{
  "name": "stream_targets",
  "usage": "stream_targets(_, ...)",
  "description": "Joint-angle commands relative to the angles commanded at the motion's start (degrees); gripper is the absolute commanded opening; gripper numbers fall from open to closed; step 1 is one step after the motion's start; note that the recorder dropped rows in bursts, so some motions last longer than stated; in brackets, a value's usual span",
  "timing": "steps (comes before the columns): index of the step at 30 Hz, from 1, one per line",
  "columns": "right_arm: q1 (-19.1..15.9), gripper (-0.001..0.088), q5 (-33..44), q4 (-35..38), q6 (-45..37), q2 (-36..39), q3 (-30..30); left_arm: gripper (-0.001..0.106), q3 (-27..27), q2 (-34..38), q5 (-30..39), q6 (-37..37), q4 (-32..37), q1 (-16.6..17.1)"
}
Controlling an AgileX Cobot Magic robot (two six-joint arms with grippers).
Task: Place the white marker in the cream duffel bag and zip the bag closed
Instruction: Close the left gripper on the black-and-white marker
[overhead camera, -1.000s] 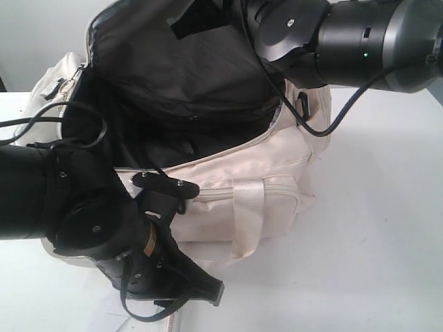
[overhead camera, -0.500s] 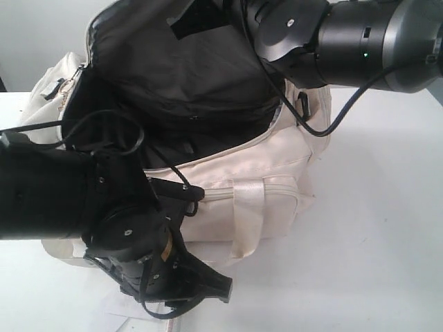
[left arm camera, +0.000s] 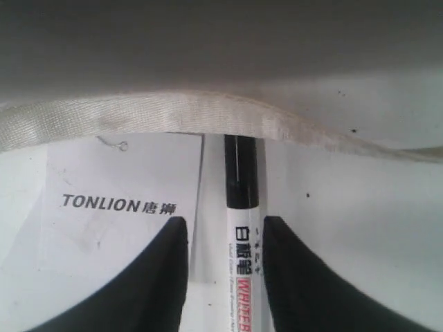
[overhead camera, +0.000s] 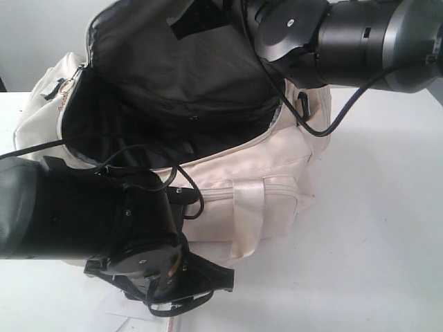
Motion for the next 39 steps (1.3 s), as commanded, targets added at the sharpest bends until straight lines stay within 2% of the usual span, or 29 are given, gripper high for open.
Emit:
stream_targets(6, 0.0, 0.0, 0.0, 0.0, 0.0, 0.0, 0.0, 0.042, 0.0, 0.56, -0.06, 1.02, -1.18, 0.0)
stream_targets(13, 0.0, 0.0, 0.0, 0.0, 0.0, 0.0, 0.0, 0.042, 0.0, 1.04, 0.74, 10.73, -1.83, -1.17)
stream_targets(21, 0.0, 0.0, 0.0, 0.0, 0.0, 0.0, 0.0, 0.042, 0.0, 1.04, 1.52, 7.82, -2.44, -1.17)
stream_targets(30, 0.0, 0.0, 0.0, 0.0, 0.0, 0.0, 0.0, 0.042, 1.08, 1.04, 1.26, 8.96, -6.35, -1.32)
stream_targets(39, 0.0, 0.0, 0.0, 0.0, 0.0, 0.0, 0.0, 0.042, 3.13, 1.04, -1.97, 8.96, -5.75, -1.32)
